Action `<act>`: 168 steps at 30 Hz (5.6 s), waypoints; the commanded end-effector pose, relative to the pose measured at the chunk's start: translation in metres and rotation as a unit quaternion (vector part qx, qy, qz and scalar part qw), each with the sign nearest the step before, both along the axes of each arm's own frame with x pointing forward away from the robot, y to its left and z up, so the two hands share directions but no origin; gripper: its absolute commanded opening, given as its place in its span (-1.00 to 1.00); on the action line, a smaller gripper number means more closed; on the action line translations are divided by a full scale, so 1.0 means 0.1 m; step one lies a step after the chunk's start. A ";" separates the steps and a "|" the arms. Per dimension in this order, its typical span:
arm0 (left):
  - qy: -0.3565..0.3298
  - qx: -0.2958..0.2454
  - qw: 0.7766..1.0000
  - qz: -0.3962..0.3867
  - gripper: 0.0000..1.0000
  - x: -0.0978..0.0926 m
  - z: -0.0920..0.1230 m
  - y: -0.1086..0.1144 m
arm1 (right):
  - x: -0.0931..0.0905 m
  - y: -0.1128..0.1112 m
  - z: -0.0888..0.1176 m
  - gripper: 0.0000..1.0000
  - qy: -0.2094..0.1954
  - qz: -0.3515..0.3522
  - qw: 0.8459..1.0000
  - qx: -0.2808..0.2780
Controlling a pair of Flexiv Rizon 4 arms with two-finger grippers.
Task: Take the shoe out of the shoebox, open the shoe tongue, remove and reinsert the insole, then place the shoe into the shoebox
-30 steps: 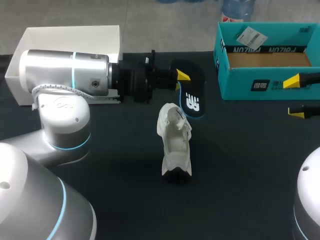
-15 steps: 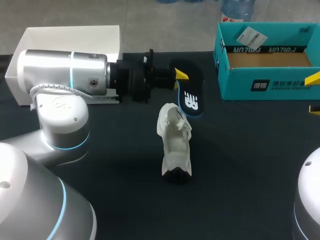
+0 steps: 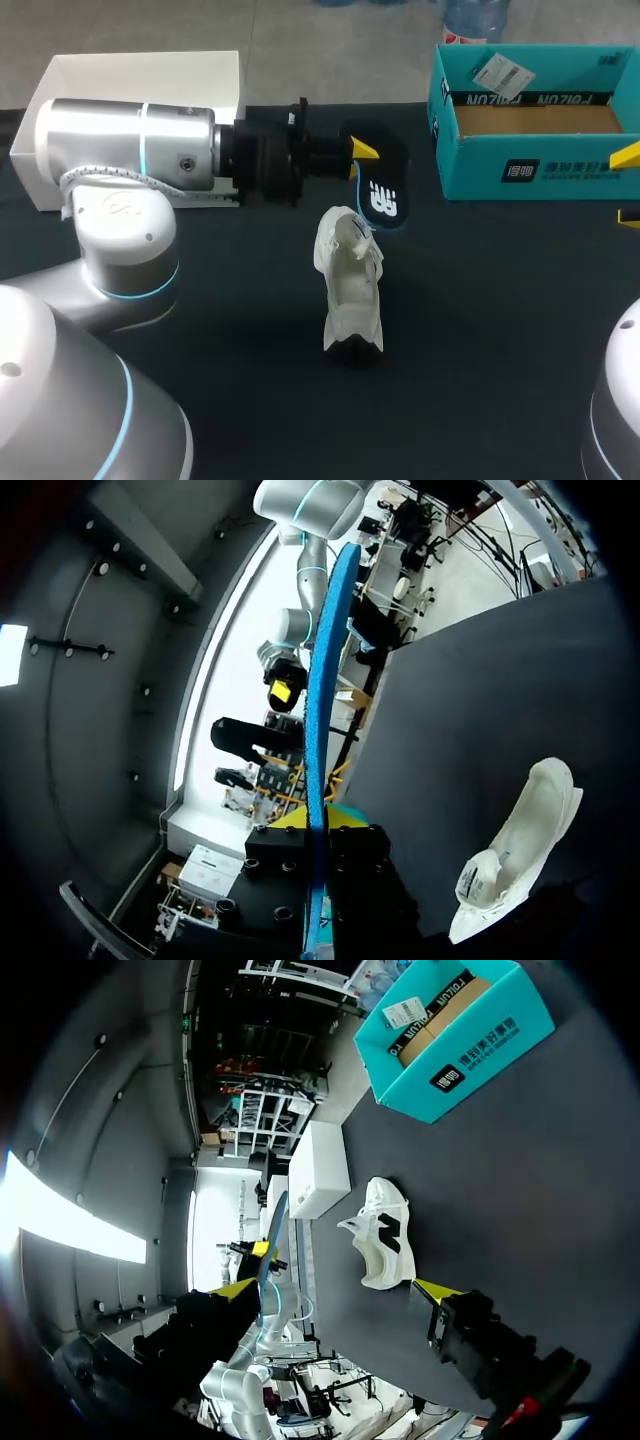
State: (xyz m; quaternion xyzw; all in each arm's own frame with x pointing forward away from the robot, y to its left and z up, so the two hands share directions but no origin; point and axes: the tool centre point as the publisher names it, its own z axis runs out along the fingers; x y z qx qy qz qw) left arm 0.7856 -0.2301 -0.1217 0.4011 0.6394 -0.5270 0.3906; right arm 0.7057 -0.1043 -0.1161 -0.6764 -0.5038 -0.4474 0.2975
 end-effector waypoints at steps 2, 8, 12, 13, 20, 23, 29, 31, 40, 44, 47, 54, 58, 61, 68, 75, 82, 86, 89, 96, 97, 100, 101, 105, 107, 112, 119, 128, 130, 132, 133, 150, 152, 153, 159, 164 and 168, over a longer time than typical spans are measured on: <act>0.041 0.012 0.999 -0.001 -1.00 -0.12 0.14 0.11 | -0.01 0.00 0.00 1.00 0.000 -0.001 1.000 -0.001; 0.145 0.040 0.988 -0.016 -1.00 -0.30 0.30 0.23 | -0.01 0.00 0.00 1.00 0.000 -0.001 1.000 -0.001; 0.175 0.044 0.983 -0.021 -1.00 -0.37 0.34 0.28 | -0.01 0.00 0.00 1.00 0.000 -0.001 1.000 -0.001; 0.181 0.044 0.982 -0.023 -1.00 -0.39 0.34 0.28 | -0.01 0.00 0.00 1.00 0.000 -0.001 1.000 -0.001; 0.239 0.039 0.970 -0.037 -1.00 -0.52 0.45 0.24 | -0.01 0.00 0.00 1.00 0.000 -0.001 1.000 -0.001; 0.261 0.045 0.963 -0.038 -1.00 -0.56 0.48 0.22 | -0.01 0.00 0.00 1.00 0.000 -0.001 1.000 -0.001; 0.261 0.045 0.963 -0.038 -1.00 -0.56 0.48 0.22 | -0.01 0.00 0.00 1.00 0.000 -0.001 1.000 -0.001; 0.261 0.045 0.963 -0.038 -1.00 -0.56 0.48 0.22 | -0.01 0.00 0.00 1.00 0.000 -0.001 1.000 -0.001; 0.261 0.045 0.963 -0.038 -1.00 -0.56 0.48 0.22 | -0.01 0.00 0.00 1.00 0.000 -0.001 1.000 -0.001; 0.261 0.045 0.963 -0.038 -1.00 -0.56 0.48 0.22 | -0.01 0.00 0.00 1.00 0.000 -0.001 1.000 -0.001; 0.257 0.033 0.964 -0.055 -1.00 -0.71 0.37 0.26 | -0.01 0.00 0.00 1.00 0.000 -0.001 1.000 -0.001; 0.251 0.026 0.964 -0.079 -1.00 -1.01 0.20 0.32 | -0.01 0.00 0.00 1.00 0.000 -0.001 1.000 -0.001; 0.260 0.045 0.961 -0.081 -1.00 -1.13 0.02 0.38 | -0.01 0.00 0.00 1.00 0.000 -0.001 1.000 -0.001; 0.272 0.044 0.958 -0.083 -1.00 -1.19 -0.12 0.42 | -0.01 0.00 0.00 1.00 0.000 -0.001 1.000 -0.001; 0.279 0.064 0.954 -0.089 -1.00 -1.27 -0.57 0.48 | -0.01 0.00 0.00 1.00 0.000 -0.001 1.000 -0.001; 0.284 0.077 0.952 -0.086 -1.00 -1.24 -0.76 0.52 | -0.01 0.00 0.00 1.00 0.000 -0.001 1.000 -0.001; 0.284 0.077 0.952 -0.086 -1.00 -1.24 -0.76 0.52 | -0.01 0.00 0.00 1.00 0.000 -0.001 1.000 -0.001; 0.284 0.077 0.952 -0.086 -1.00 -1.24 -0.76 0.52 | -0.01 0.00 0.00 1.00 0.000 -0.001 1.000 -0.001; 0.284 0.077 0.952 -0.086 -1.00 -1.24 -0.76 0.52 | -0.01 0.00 0.00 1.00 0.000 -0.001 1.000 -0.001; 0.243 0.040 0.964 -0.103 -1.00 -1.09 -0.91 0.42 | -0.01 0.00 0.00 1.00 0.000 -0.001 1.000 -0.001; 0.244 0.038 0.963 -0.106 -1.00 -1.07 -0.93 0.41 | -0.01 0.00 0.00 1.00 0.000 -0.001 1.000 -0.001; 0.245 0.035 0.963 -0.108 -1.00 -0.99 -1.04 0.37 | -0.01 0.00 0.00 1.00 0.000 -0.001 1.000 -0.001; 0.247 0.039 0.962 -0.106 -1.00 -0.96 -1.09 0.35 | -0.01 0.00 0.00 1.00 0.000 -0.001 1.000 -0.001; 0.250 0.047 0.962 -0.098 -1.00 -0.86 -1.24 0.31 | -0.01 0.00 0.00 1.00 0.000 -0.001 1.000 -0.001; 0.249 0.053 0.963 -0.093 -1.00 -0.83 -1.30 0.31 | -0.01 0.00 0.00 1.00 0.000 -0.001 1.000 -0.001; 0.258 0.065 0.960 -0.084 -1.00 -0.79 -1.42 0.34 | -0.01 0.00 0.00 1.00 0.000 -0.001 1.000 -0.001; 0.267 0.066 0.959 -0.073 -1.00 -0.74 -1.53 0.35 | -0.01 0.00 0.00 1.00 0.000 -0.001 1.000 -0.001; 0.260 0.052 0.961 -0.075 -1.00 -0.82 -1.34 0.39 | -0.01 0.00 0.00 1.00 0.000 -0.001 1.000 -0.001; 0.258 0.049 0.962 -0.075 -1.00 -0.85 -1.28 0.40 | -0.01 0.00 0.00 1.00 0.000 -0.001 1.000 -0.001; 0.253 0.044 0.964 -0.073 -1.00 -0.88 -1.19 0.42 | -0.01 0.00 0.00 1.00 0.000 -0.001 1.000 -0.001; 0.251 0.044 0.964 -0.071 -1.00 -0.90 -1.16 0.43 | -0.01 0.00 0.00 1.00 0.000 -0.001 1.000 -0.001; 0.256 0.053 0.964 -0.058 -1.00 -0.84 -1.27 0.52 | -0.01 0.00 0.00 1.00 0.000 -0.001 1.000 -0.001; 0.258 0.056 0.963 -0.055 -1.00 -0.79 -1.35 0.49 | -0.01 0.00 0.00 1.00 0.000 -0.001 1.000 -0.001; 0.260 0.057 0.962 -0.054 -1.00 -0.76 -1.41 0.47 | -0.01 0.00 0.00 1.00 0.000 -0.001 1.000 -0.001; 0.262 0.068 0.961 -0.051 -1.00 -0.72 -1.54 0.42 | -0.01 0.00 0.00 1.00 0.000 -0.001 1.000 -0.001; 0.259 0.072 0.962 -0.051 -1.00 -0.73 -1.52 0.42 | -0.01 0.00 0.00 1.00 0.000 -0.001 1.000 -0.001; 0.262 0.071 0.961 -0.049 -1.00 -0.72 -1.51 0.43 | -0.01 0.00 0.00 1.00 0.000 -0.001 1.000 -0.001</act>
